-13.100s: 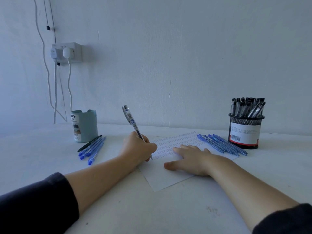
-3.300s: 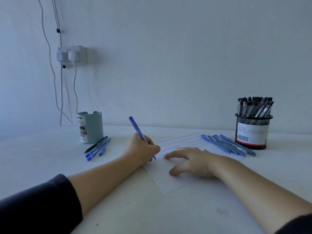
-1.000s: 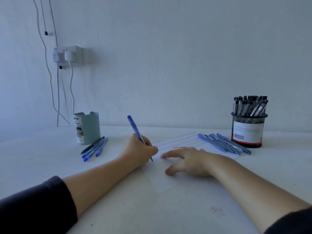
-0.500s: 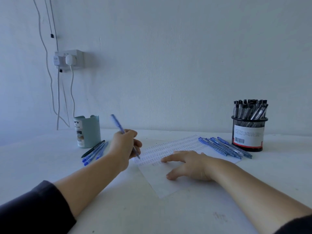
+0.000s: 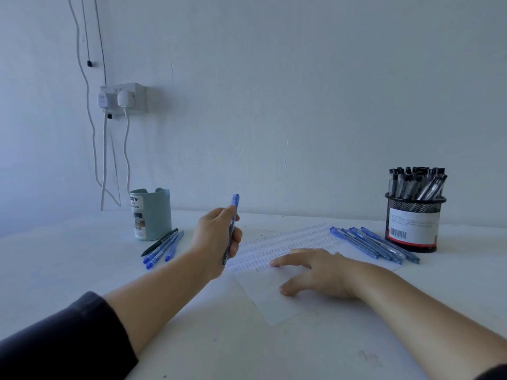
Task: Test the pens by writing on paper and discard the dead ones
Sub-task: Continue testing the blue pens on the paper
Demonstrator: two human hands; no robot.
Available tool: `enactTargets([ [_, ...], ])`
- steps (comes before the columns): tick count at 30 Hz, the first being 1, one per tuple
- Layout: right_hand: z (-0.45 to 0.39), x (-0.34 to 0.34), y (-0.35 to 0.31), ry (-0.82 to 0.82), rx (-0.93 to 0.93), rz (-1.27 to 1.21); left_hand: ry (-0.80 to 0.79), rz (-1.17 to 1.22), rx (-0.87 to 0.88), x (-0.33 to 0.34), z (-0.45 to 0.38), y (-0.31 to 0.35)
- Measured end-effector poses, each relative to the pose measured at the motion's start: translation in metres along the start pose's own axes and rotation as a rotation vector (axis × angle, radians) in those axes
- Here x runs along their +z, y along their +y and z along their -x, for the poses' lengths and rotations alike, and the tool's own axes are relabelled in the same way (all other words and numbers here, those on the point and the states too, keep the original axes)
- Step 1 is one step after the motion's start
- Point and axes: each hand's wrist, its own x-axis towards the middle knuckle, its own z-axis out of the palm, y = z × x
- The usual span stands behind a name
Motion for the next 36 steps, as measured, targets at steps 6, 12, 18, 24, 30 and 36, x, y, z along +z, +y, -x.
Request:
enactTargets([
  [6,0.001,-0.001,-0.001,-0.009,0.001,-0.006,0.052,0.044,0.0,-0.002,0.001,0.0],
  [12,0.002,-0.002,-0.001,-0.016,0.003,-0.002,0.054,0.024,0.003,0.001,0.004,0.0],
  [18,-0.008,0.001,0.003,0.042,-0.005,-0.037,0.103,0.011,0.043,0.003,0.0,-0.002],
  [24,-0.012,0.003,-0.006,0.284,-0.108,-0.171,0.03,-0.002,0.069,0.008,0.001,-0.008],
  [30,-0.016,0.001,-0.007,0.513,-0.146,-0.138,-0.113,0.001,0.052,0.014,0.002,-0.011],
  [36,-0.008,-0.023,0.023,0.775,0.208,0.142,-0.15,-0.274,0.071,0.012,0.003,-0.014],
])
